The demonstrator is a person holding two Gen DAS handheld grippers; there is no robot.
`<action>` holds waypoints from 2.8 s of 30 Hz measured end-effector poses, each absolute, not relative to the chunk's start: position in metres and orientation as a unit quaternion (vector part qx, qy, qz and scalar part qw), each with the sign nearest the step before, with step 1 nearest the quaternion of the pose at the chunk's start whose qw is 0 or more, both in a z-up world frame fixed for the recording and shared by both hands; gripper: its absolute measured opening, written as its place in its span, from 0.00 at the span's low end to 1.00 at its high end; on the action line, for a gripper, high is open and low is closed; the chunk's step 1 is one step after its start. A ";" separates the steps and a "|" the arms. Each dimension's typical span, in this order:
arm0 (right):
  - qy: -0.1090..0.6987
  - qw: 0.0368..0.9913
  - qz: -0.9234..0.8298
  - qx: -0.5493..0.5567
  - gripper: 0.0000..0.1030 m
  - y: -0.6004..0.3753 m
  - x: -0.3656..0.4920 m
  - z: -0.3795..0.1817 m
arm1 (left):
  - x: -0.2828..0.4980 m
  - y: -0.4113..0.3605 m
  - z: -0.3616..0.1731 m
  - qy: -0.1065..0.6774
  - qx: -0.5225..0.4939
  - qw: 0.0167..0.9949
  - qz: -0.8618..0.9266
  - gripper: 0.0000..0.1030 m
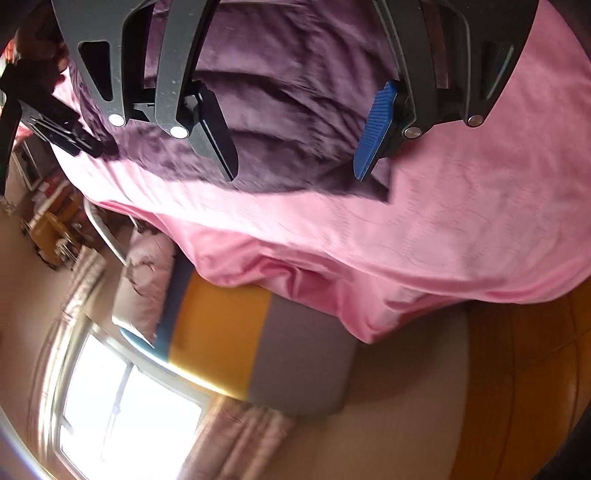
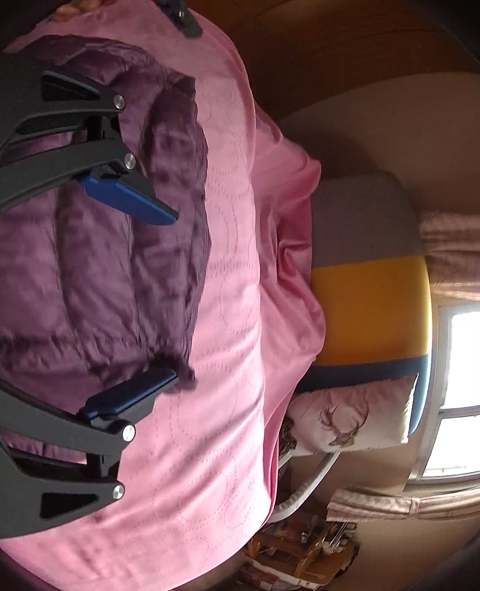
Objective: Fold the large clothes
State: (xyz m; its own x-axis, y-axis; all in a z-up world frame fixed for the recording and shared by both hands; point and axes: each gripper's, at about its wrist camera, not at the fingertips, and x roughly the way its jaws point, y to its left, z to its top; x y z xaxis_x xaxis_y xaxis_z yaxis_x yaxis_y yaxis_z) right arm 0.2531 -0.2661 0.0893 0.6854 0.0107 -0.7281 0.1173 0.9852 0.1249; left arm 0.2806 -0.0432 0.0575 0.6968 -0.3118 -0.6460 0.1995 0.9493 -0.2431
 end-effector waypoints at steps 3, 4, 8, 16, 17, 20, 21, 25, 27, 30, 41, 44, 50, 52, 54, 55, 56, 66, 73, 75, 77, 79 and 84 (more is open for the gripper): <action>0.413 0.908 -0.021 0.065 0.80 -0.236 0.257 0.071 | 0.280 -0.070 0.028 0.393 -0.059 0.906 -0.144 0.62; 0.423 0.904 -0.023 0.058 0.79 -0.230 0.260 0.062 | 0.282 -0.074 0.018 0.402 -0.055 0.903 -0.140 0.62; 0.442 0.893 -0.036 0.073 0.79 -0.232 0.264 0.030 | 0.290 -0.073 -0.017 0.420 -0.052 0.897 -0.127 0.65; 0.456 0.885 -0.032 0.093 0.81 -0.240 0.273 -0.011 | 0.290 -0.076 -0.040 0.416 -0.050 0.900 -0.118 0.67; 0.460 0.882 -0.031 0.093 0.81 -0.241 0.275 -0.012 | 0.291 -0.076 -0.041 0.419 -0.050 0.899 -0.117 0.67; 0.471 0.877 -0.027 0.097 0.81 -0.243 0.277 -0.010 | 0.291 -0.077 -0.040 0.425 -0.045 0.897 -0.117 0.67; 0.476 0.873 -0.023 0.102 0.81 -0.245 0.275 -0.005 | 0.288 -0.077 -0.037 0.427 -0.046 0.895 -0.119 0.67; 0.457 0.880 -0.008 0.127 0.82 -0.266 0.250 0.022 | 0.273 -0.060 -0.017 0.417 -0.065 0.899 -0.118 0.67; 0.444 0.885 -0.003 0.141 0.82 -0.277 0.231 0.033 | 0.258 -0.053 -0.007 0.407 -0.069 0.904 -0.109 0.67; 0.430 0.891 -0.011 0.148 0.82 -0.292 0.203 0.046 | 0.233 -0.051 0.007 0.386 -0.069 0.914 -0.106 0.67; 0.438 0.882 -0.040 0.172 0.82 -0.333 0.140 0.022 | 0.203 -0.114 -0.016 0.402 0.033 0.906 -0.125 0.67; 0.444 0.880 -0.037 0.165 0.83 -0.331 0.138 0.006 | 0.209 -0.114 -0.029 0.407 0.041 0.904 -0.124 0.68; 0.447 0.878 -0.039 0.169 0.85 -0.330 0.132 0.014 | 0.204 -0.109 -0.017 0.413 0.038 0.902 -0.121 0.68; 0.439 0.879 -0.045 0.181 0.93 -0.335 0.121 0.023 | 0.194 -0.107 -0.006 0.401 0.029 0.907 -0.126 0.68; 0.432 0.876 -0.044 0.209 0.98 -0.343 0.111 0.027 | 0.182 -0.105 0.006 0.386 0.025 0.913 -0.133 0.68; 0.425 0.875 -0.043 0.228 0.98 -0.348 0.104 0.029 | 0.177 -0.105 0.010 0.380 0.025 0.915 -0.136 0.68; 0.419 0.875 -0.041 0.241 0.98 -0.352 0.096 0.031 | 0.172 -0.105 0.015 0.373 0.024 0.917 -0.141 0.68; 0.413 0.829 -0.038 0.374 0.98 -0.392 0.054 0.006 | 0.149 -0.104 0.021 0.372 0.009 0.915 -0.156 0.76; 0.383 0.819 -0.014 0.428 0.98 -0.406 0.046 0.004 | 0.145 -0.102 0.018 0.369 0.012 0.916 -0.158 0.76; 0.384 0.814 -0.009 0.436 0.98 -0.409 0.049 0.003 | 0.145 -0.101 0.018 0.369 0.010 0.916 -0.159 0.76; 0.389 0.813 -0.008 0.433 0.98 -0.408 0.056 0.004 | 0.147 -0.101 0.016 0.372 0.010 0.914 -0.160 0.76; 0.397 0.813 -0.006 0.425 0.98 -0.402 0.064 0.003 | 0.148 -0.100 0.015 0.373 0.011 0.914 -0.160 0.76; 0.416 0.819 -0.010 0.395 0.98 -0.385 0.080 -0.001 | 0.160 -0.067 0.020 0.371 -0.017 0.919 -0.136 0.76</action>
State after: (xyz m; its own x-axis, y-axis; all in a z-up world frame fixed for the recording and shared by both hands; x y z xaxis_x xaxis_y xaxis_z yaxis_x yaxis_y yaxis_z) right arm 0.0796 -0.3850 -0.0015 0.6544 0.3123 -0.6887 0.3437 0.6884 0.6388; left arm 0.1600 -0.0670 0.0199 0.6880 -0.2623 -0.6766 0.2373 0.9625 -0.1318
